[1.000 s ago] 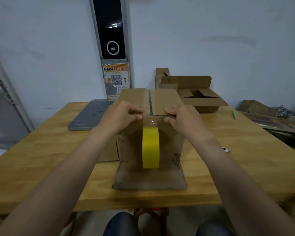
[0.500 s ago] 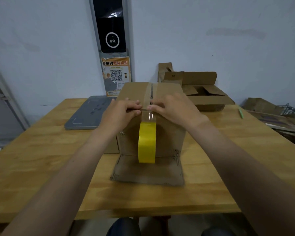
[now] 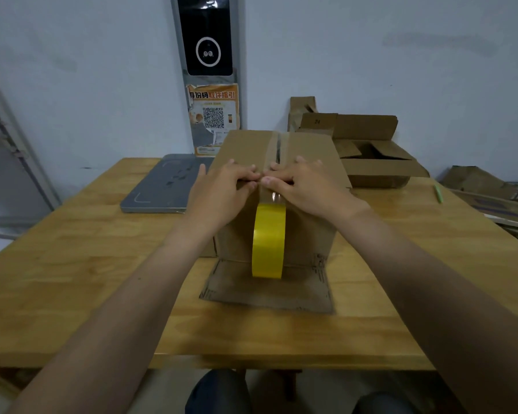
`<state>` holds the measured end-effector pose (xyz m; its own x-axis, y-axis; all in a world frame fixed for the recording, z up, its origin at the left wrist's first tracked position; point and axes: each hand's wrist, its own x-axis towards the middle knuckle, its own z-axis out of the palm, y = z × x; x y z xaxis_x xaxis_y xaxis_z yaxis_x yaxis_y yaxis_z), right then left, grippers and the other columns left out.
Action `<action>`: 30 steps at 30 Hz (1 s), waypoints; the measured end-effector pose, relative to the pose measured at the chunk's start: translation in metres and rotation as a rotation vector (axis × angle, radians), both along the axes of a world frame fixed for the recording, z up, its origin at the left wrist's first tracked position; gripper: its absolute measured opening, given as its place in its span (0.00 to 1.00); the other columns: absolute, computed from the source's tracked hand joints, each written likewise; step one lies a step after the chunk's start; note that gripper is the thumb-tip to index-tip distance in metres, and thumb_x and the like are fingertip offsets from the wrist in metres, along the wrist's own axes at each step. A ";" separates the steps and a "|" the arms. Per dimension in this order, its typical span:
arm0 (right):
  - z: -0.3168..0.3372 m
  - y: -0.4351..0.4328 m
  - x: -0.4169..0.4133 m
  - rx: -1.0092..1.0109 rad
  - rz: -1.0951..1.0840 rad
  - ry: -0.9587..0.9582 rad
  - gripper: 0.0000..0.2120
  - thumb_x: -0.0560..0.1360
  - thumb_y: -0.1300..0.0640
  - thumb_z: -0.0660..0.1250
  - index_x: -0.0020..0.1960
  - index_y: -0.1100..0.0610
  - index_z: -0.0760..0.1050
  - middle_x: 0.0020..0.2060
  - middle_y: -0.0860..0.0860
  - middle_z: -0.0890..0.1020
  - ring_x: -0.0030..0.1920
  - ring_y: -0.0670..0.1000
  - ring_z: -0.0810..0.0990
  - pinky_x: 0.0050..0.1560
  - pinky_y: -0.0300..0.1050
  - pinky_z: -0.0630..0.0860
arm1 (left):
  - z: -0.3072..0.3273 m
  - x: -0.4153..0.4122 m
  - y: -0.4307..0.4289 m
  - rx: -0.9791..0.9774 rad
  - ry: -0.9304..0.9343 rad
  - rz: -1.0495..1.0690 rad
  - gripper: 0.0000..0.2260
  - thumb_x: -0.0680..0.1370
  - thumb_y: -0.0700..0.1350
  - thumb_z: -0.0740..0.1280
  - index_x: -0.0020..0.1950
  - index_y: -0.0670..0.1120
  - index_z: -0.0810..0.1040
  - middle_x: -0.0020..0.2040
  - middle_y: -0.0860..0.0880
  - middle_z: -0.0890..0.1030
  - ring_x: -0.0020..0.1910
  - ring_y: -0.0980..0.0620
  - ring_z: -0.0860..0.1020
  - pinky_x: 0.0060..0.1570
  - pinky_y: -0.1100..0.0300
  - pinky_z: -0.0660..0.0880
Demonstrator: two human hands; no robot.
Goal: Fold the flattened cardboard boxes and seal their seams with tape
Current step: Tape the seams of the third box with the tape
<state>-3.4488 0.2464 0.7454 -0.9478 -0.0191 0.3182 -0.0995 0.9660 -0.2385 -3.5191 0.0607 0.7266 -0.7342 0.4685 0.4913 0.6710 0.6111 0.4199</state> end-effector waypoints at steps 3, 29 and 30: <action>-0.001 0.002 0.002 0.004 -0.008 0.027 0.23 0.80 0.38 0.63 0.74 0.41 0.71 0.76 0.43 0.69 0.78 0.60 0.61 0.75 0.61 0.56 | 0.004 0.007 0.002 -0.039 0.008 0.038 0.14 0.83 0.51 0.65 0.68 0.58 0.80 0.72 0.60 0.75 0.78 0.52 0.66 0.78 0.35 0.52; -0.004 0.002 0.001 -0.079 -0.010 0.098 0.28 0.74 0.42 0.73 0.72 0.45 0.74 0.72 0.46 0.75 0.70 0.54 0.72 0.73 0.57 0.65 | -0.030 0.060 0.009 0.226 -0.852 0.073 0.28 0.77 0.56 0.74 0.70 0.45 0.70 0.60 0.45 0.79 0.56 0.45 0.81 0.55 0.45 0.81; -0.004 0.002 0.001 -0.067 -0.009 0.102 0.29 0.74 0.41 0.73 0.73 0.45 0.74 0.72 0.45 0.75 0.70 0.54 0.72 0.73 0.57 0.65 | -0.039 0.057 0.008 0.248 -0.910 0.074 0.23 0.77 0.56 0.73 0.65 0.44 0.74 0.56 0.45 0.81 0.53 0.45 0.82 0.54 0.45 0.82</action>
